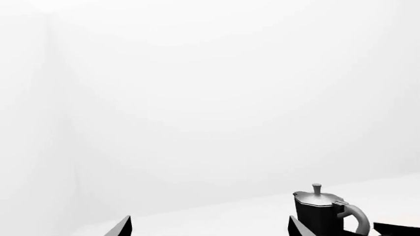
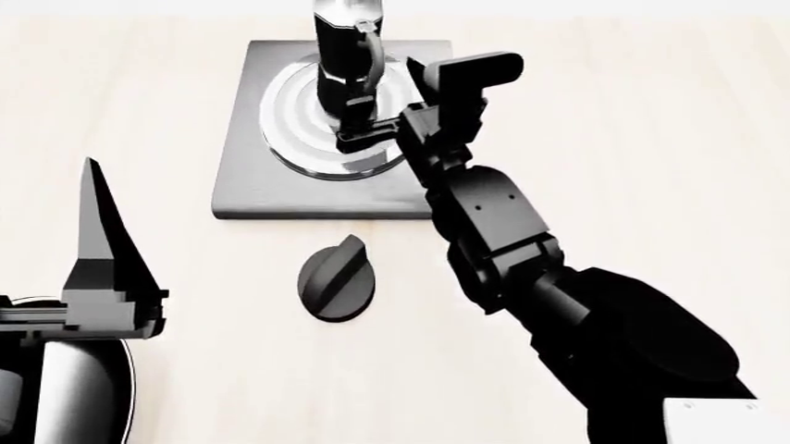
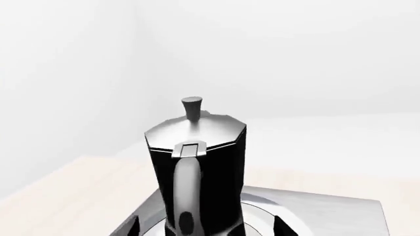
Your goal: Turn on the stove and put the moka pot on it.
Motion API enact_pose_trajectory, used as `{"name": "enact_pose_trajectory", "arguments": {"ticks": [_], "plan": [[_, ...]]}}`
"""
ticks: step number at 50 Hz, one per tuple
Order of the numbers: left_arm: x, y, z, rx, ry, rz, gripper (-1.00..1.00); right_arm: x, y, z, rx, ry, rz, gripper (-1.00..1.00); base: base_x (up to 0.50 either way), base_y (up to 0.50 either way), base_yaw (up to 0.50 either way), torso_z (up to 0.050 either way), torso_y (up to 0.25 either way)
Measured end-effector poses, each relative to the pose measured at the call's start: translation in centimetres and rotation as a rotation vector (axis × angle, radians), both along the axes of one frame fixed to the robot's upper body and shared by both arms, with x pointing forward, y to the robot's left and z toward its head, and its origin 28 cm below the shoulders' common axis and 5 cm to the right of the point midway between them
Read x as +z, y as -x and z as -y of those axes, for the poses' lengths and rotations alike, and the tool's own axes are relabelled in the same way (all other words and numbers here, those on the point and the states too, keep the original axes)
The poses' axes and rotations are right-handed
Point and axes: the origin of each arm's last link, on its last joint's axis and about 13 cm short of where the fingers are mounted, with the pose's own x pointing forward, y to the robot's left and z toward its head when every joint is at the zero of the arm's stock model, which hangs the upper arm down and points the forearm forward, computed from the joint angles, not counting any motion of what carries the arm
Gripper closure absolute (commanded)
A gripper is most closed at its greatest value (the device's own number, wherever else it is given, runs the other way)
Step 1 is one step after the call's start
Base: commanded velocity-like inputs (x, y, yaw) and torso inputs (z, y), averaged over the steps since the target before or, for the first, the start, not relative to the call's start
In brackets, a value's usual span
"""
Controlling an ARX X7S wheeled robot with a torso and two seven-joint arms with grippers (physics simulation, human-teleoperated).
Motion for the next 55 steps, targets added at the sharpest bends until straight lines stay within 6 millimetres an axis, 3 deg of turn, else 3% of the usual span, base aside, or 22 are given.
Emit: {"name": "enact_pose_trajectory", "arguments": {"ticks": [30, 38, 55], "plan": [[0.1, 0.0, 0.1, -0.002, -0.003, 0.002, -1.00, -0.3, 0.2, -0.3, 0.036, 0.014, 0.015, -1.00, 0.00, 0.00, 0.00, 0.000, 0.000], [0.7, 0.1, 0.1, 0.000, -0.009, 0.013, -1.00, 1.3, 0.3, -0.7, 0.060, -0.009, 0.069, -1.00, 0.00, 0.00, 0.00, 0.000, 0.000], [3.5, 0.1, 0.4, 0.008, -0.053, 0.088, -1.00, 8.0, 3.0, -0.6, 0.109, -0.091, 0.245, -1.00, 0.00, 0.00, 0.00, 0.000, 0.000]]}}
